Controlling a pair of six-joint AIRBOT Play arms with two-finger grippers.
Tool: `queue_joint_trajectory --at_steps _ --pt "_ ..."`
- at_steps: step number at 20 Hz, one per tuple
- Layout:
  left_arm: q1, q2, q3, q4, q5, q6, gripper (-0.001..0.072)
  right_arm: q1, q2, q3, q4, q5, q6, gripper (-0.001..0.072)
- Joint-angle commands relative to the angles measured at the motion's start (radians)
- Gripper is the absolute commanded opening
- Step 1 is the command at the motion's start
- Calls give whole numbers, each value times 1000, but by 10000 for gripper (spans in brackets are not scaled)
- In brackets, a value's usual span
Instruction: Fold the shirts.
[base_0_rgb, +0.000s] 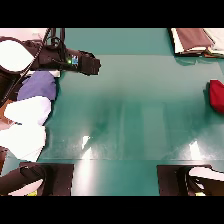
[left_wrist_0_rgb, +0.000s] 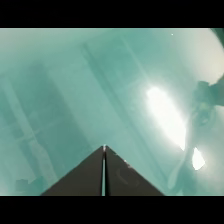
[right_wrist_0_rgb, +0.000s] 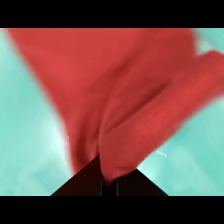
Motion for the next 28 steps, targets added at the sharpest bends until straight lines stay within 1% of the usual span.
queue_joint_trajectory --at_steps 1,2,4,5,7,8,9,12,14,17,20,21,22,23,24,28 --pt "0 0 0 0 2 -1 24 -17 2 21 -221 62 3 18" --pt "0 0 0 0 2 0 24 -20 2 42 -266 72 11 80" --pt "0 0 0 1 1 7 24 -31 2 84 -288 74 32 559" --pt "0 0 0 1 -1 7 24 -30 2 107 -288 86 45 652" --pt "0 0 0 3 -2 7 24 -24 2 151 -285 116 73 646" --pt "0 0 0 4 -1 7 25 -9 2 174 -282 132 84 616" --pt "0 0 0 4 -1 7 24 13 3 198 -243 145 84 585" --pt "0 0 0 4 3 7 25 114 46 212 4 146 69 574" --pt "0 0 0 9 6 7 25 232 86 211 109 151 43 573" --pt "0 0 0 10 -16 6 25 462 143 211 115 150 42 574" --pt "0 0 0 7 8 6 25 683 180 211 111 147 42 573" --pt "0 0 0 8 18 6 24 742 188 211 99 148 42 541" --pt "0 0 0 8 26 6 25 800 195 211 98 148 42 345" --pt "0 0 0 8 37 6 25 848 200 211 98 147 42 120" --pt "0 0 0 7 50 6 24 889 201 211 98 144 41 15" --pt "0 0 0 8 74 6 25 975 200 211 98 140 41 15"
